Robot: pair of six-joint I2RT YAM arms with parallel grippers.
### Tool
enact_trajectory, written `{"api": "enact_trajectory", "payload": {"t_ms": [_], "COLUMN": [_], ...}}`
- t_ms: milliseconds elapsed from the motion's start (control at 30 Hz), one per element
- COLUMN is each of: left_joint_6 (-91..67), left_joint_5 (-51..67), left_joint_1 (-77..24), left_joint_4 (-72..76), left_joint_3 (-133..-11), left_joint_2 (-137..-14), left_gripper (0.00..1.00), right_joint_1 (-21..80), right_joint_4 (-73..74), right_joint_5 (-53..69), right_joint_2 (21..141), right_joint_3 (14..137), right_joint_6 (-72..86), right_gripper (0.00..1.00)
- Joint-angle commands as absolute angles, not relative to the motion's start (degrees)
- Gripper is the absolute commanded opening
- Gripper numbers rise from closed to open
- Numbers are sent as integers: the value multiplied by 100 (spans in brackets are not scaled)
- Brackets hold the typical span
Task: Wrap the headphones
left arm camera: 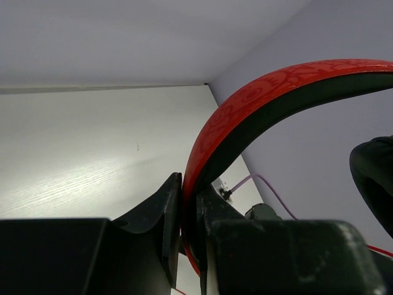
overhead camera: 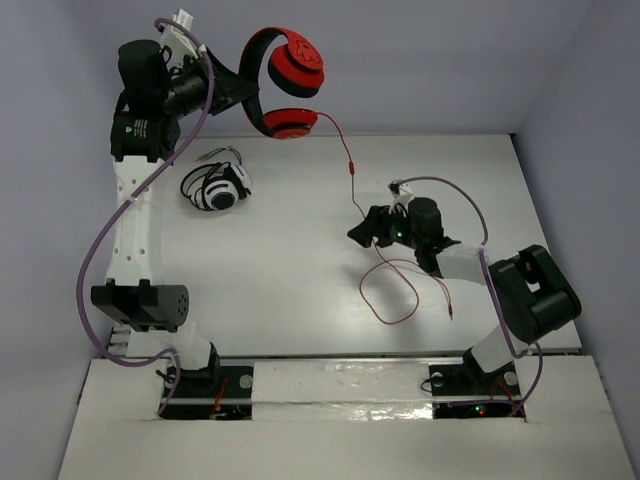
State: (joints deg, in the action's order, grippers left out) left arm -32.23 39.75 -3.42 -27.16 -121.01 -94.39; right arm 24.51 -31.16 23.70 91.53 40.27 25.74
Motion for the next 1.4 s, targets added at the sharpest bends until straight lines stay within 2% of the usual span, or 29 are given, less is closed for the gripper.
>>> {"api": "enact_trajectory", "payload": {"t_ms": [0,67,133,333,367,400,433,533,600,733,867,933,1100,1233,1367], "left_joint_6": [-3612,-3586,-3603,-3639,-3639,-3647,-3665,-3683,-3683,-3823,-4199,-4385,-4895,-4931,-4808], "left_joint_5": [4289,4219,4236,4193,4158,4140,4122,3956,3631,2885,2006,1960,1802,1513,733], "left_joint_1": [-220,-220,-220,-220,-220,-220,-220,-220,-220,-220,-220,-220,-272,-386,-754], "left_joint_4": [-2074,-2083,-2022,-1872,-1846,-1820,-1776,-1591,-1381,-845,-90,156,737,835,827], "left_joint_3": [-12260,-12287,-12148,-12015,-12006,-11980,-11849,-11376,-10971,-9217,-7851,-7333,-6672,-6417,-6337], "left_joint_2": [-9342,-9369,-9360,-9299,-9290,-9264,-9238,-9123,-8914,-8430,-7981,-7884,-7743,-7726,-7699], "left_gripper": [0,0,0,0,0,0,0,0,0,0,0,0,0,0,0], "right_joint_1": [2505,2505,2505,2505,2505,2505,2505,2505,2505,2505,2575,2715,3137,3769,4742], "right_joint_4": [-3138,-3112,-3111,-2927,-2988,-2997,-2997,-2822,-2490,-1444,-188,17,536,712,957], "right_joint_5": [2285,2285,2329,2250,2302,2320,2303,2162,2092,1417,574,370,-210,-483,-483], "right_joint_2": [9000,8947,8965,8956,8921,8903,8886,8737,8501,8052,8050,8129,8568,8771,8859], "right_joint_3": [3938,3876,3850,3815,3780,3736,3718,3709,3770,4235,5034,5176,5449,5659,6001], "right_joint_6": [2601,2610,2637,2716,2725,2768,2786,2865,2909,2795,2611,2540,2549,2558,2470], "right_gripper": [77,76,70,69,61,49,30,1,0,0,0,0,0,0,0]}}
